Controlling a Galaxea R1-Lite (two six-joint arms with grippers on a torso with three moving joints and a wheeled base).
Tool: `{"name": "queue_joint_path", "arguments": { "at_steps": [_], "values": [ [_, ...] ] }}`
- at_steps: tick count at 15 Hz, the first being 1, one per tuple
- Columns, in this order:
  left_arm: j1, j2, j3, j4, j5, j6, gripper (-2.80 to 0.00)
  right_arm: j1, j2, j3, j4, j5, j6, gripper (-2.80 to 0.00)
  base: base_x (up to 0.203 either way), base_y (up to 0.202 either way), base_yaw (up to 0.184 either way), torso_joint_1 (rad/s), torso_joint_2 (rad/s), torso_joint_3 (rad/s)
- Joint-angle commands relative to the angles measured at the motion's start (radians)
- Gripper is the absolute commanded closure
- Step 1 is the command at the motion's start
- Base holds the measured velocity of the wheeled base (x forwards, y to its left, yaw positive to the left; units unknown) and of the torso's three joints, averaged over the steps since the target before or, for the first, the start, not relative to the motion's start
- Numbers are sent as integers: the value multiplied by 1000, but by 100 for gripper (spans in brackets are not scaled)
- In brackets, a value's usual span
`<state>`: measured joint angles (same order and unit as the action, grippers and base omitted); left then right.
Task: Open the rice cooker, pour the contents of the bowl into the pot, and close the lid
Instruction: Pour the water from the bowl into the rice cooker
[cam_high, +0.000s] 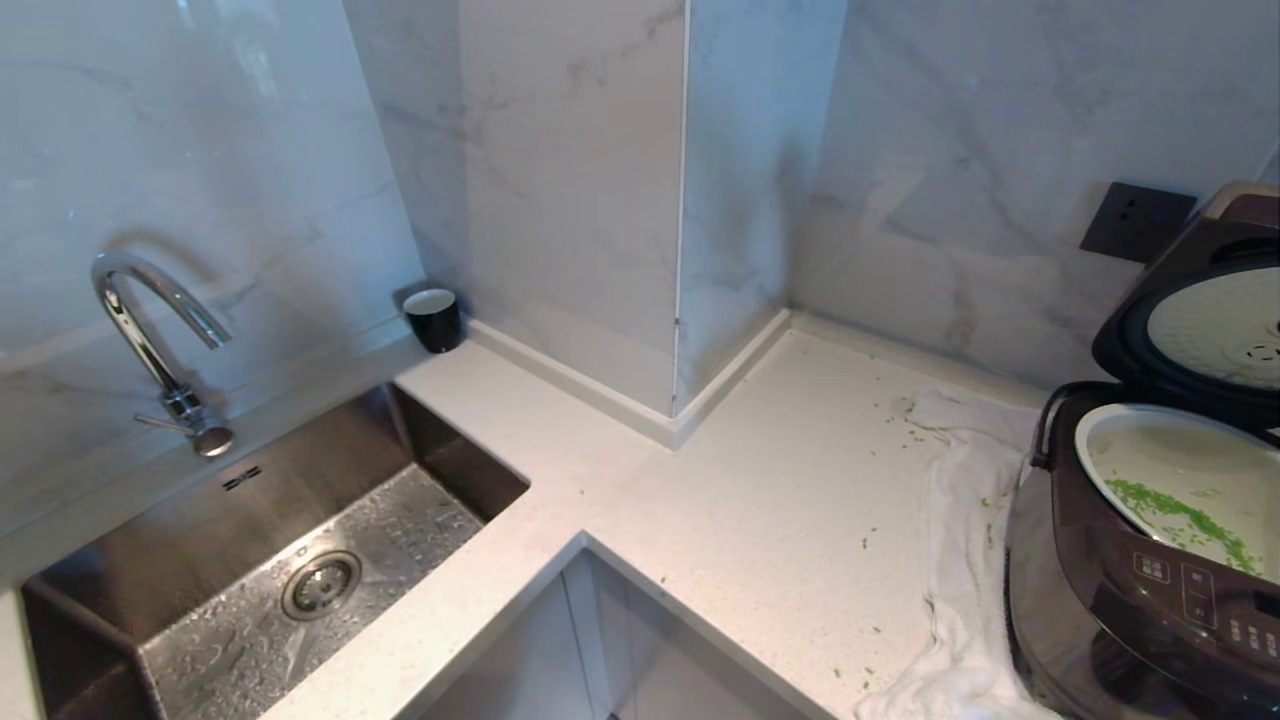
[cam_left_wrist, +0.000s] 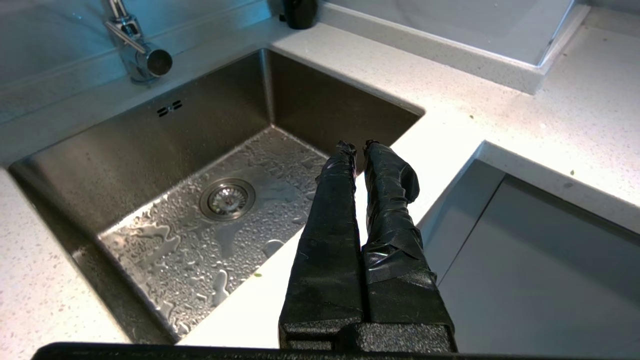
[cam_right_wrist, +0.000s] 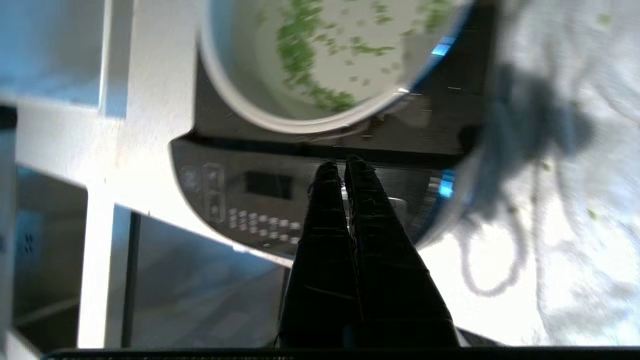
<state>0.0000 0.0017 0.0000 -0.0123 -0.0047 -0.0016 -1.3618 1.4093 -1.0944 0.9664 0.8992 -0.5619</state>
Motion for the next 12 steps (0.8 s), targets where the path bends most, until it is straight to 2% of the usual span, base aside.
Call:
{"name": "queue_joint_path", "arguments": {
  "at_steps": [1,8,10,12],
  "values": [
    [0,0,5,-1,0,1,0,83,-46,8,5,6,-2,0,0,0,0,0,0,0],
    [0,0,5,-1,0,1,0,491,-142,39,5,6,24,0,0,0,0,0,0,0],
    [0,0,5,-1,0,0,0,556,-165,35,3,6,61,0,0,0,0,0,0,0],
    [2,0,5,-1,0,3,0,576,-168,31,-2,7,83,0,0,0,0,0,0,0]
  ]
}}
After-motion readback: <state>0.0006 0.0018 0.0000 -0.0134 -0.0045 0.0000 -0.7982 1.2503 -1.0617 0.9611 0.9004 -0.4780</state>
